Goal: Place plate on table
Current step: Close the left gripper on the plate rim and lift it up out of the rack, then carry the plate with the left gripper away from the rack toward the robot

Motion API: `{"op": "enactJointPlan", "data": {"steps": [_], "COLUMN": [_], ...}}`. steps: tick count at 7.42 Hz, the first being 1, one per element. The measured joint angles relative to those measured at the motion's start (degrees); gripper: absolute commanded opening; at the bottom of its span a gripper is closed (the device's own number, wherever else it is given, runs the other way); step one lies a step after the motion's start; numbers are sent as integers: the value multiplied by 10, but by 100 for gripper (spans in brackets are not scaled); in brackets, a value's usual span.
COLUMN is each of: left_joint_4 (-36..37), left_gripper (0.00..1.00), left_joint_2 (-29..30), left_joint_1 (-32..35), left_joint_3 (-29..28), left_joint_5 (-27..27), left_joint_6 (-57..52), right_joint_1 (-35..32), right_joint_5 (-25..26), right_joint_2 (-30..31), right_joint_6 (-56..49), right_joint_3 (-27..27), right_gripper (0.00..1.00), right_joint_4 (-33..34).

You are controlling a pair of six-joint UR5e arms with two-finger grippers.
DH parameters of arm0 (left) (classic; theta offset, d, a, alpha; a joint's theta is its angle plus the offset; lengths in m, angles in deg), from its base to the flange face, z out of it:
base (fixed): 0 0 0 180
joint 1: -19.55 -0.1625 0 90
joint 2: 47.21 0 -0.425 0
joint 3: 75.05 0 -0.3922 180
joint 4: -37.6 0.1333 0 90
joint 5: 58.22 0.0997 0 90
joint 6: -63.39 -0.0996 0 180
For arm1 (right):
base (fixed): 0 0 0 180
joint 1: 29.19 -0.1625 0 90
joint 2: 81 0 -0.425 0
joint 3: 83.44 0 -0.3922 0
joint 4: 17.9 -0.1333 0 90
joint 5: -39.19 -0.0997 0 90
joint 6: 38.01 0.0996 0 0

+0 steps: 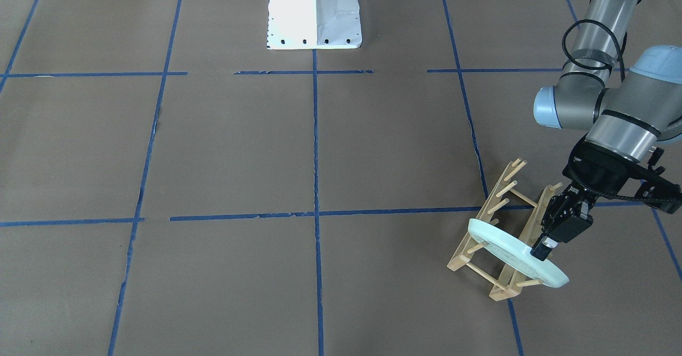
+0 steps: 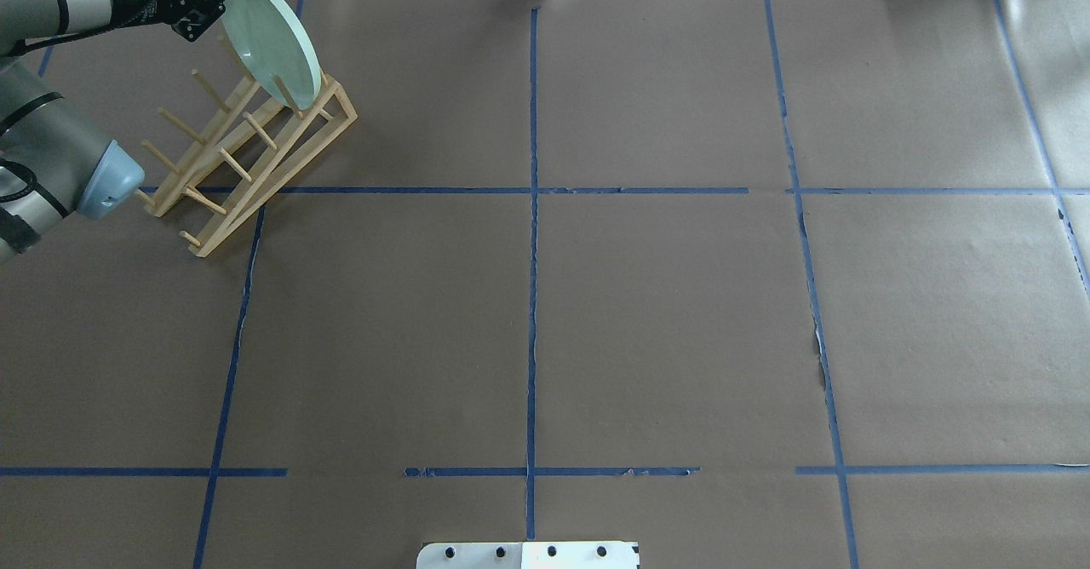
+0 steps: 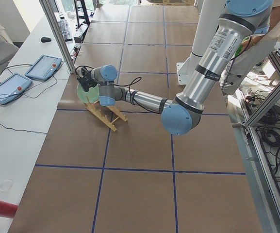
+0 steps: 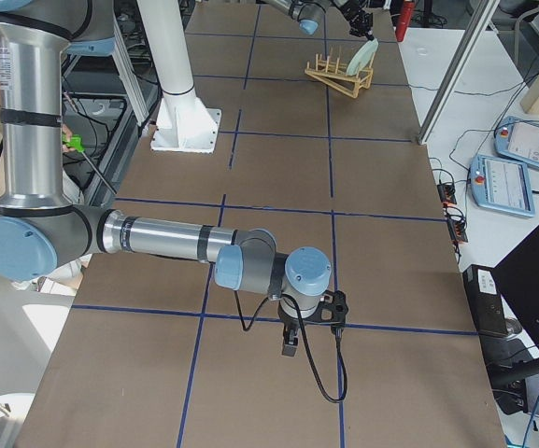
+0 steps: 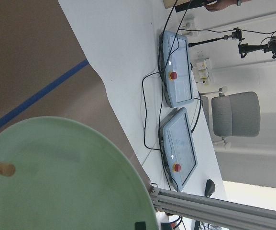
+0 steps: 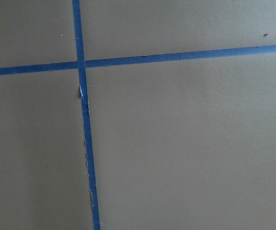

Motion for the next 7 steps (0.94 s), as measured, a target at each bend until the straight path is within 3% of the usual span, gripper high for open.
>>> {"op": "enactJointPlan", "data": {"steps": [2,4,7], "left_joint_4": [21,73,154], "left_gripper": [0,0,0], "left_joint_2": [-1,-4,0], "left_joint_1": [16,46,52], "left_joint_3": [34,95,199], "left_joint_5": [-28,-90,-113], "left_joint_6": [-1,0,10], "right_joint_1": [0,0,0], "right_joint_5": [0,0,0], "right_joint_2": [0,0,0], "right_joint_6": [0,0,0], "right_joint_3": [0,-1,-1], "right_gripper": [100,100,100], "right_joint_4": [0,0,0]}}
